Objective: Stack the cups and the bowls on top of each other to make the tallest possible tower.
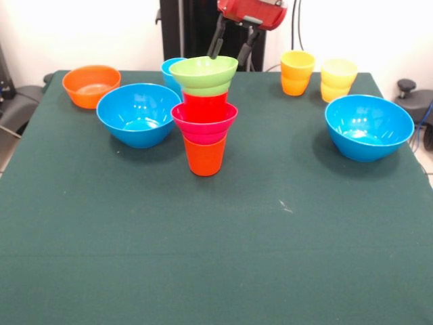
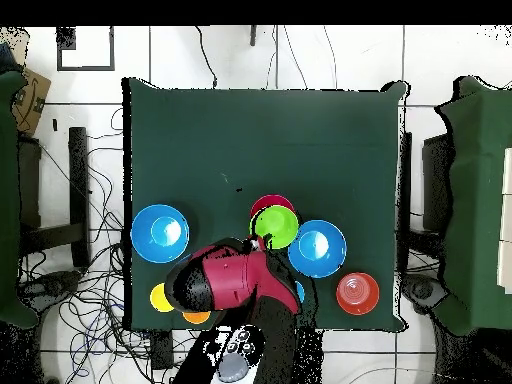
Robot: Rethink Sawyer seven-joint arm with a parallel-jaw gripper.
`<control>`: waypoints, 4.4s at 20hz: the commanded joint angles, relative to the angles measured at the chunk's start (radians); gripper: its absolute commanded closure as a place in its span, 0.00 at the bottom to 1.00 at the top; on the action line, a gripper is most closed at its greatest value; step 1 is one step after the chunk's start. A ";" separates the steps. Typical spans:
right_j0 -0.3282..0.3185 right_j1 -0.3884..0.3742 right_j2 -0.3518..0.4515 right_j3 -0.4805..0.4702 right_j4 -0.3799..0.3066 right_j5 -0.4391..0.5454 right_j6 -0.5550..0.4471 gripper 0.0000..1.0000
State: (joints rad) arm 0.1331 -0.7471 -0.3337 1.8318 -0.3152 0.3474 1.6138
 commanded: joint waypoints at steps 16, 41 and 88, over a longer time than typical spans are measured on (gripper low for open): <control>0.093 -0.011 0.026 -0.061 0.036 0.087 0.168 0.00; -0.039 -0.004 0.224 -0.199 0.198 0.198 0.020 0.00; -0.193 0.241 0.508 -0.488 0.122 0.448 -0.105 0.00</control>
State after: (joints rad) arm -0.0497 -0.5095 0.0852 1.3787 -0.1179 0.7120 1.6157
